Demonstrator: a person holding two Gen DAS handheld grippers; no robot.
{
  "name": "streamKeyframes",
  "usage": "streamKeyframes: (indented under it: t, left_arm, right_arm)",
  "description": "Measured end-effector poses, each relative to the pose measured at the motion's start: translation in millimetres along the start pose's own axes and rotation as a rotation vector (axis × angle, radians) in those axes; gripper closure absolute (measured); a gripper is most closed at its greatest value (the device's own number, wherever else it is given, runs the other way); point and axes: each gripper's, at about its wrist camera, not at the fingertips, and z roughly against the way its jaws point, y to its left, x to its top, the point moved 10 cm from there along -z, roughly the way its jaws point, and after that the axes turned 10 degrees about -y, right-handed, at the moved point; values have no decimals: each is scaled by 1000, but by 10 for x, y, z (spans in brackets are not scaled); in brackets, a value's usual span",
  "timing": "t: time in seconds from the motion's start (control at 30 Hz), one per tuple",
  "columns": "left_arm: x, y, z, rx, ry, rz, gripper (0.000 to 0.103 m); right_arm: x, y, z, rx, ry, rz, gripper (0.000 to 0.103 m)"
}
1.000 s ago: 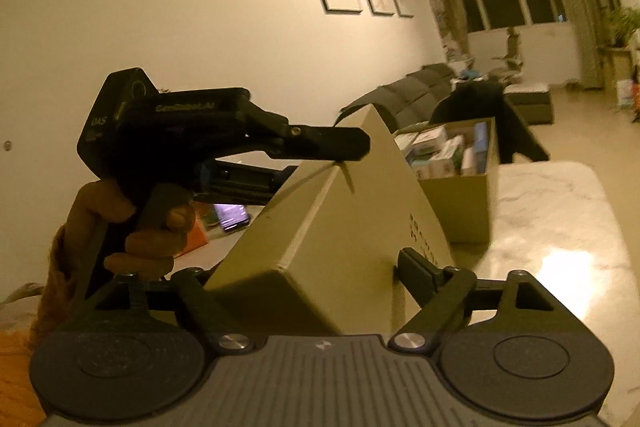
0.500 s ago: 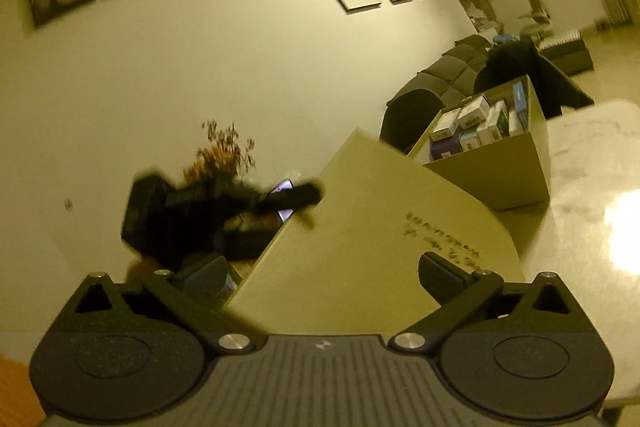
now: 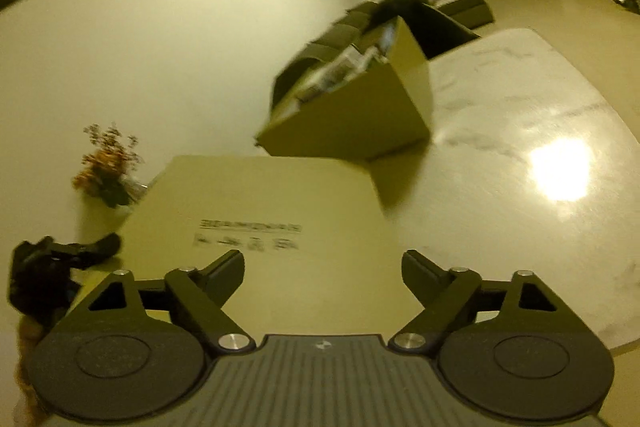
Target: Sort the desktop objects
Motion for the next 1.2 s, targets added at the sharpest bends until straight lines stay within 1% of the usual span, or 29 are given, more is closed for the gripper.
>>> streamKeyframes:
  t: [0.1,0.2,0.3,0.47,0.53,0.67,0.83,0.97,1.1,1.2]
  left_arm:
    - [-51,115,-49,16,13,25,59]
    - [-128,276,-102,58,32,51,59]
    - [-167,393,-122,96,37,63,56]
    - [-174,513,-125,129,37,71,52]
    - [-183,565,-122,150,38,70,48]
    - [-213,695,-68,175,43,74,44]
    - [-247,819,2,203,56,60,38]
    - [-282,887,51,206,68,51,35]
    - [-312,983,147,220,64,28,33]
    - [-321,1015,201,246,62,-4,29]
  right_arm:
    - [-80,-98,-89,-20,14,3,24]
    - [-178,-183,-147,-29,35,-4,26]
    - [-259,-248,-188,-32,48,-11,30]
    - [-340,-262,-146,-38,51,-5,38]
    - [-360,-247,-132,-41,54,5,41]
    - [-419,-185,-88,-40,59,27,42]
    - [-510,-64,-23,-42,86,59,43]
    - [-578,9,30,-40,106,70,43]
    - [-626,51,73,-32,114,57,43]
    - [-669,98,101,-26,124,57,43]
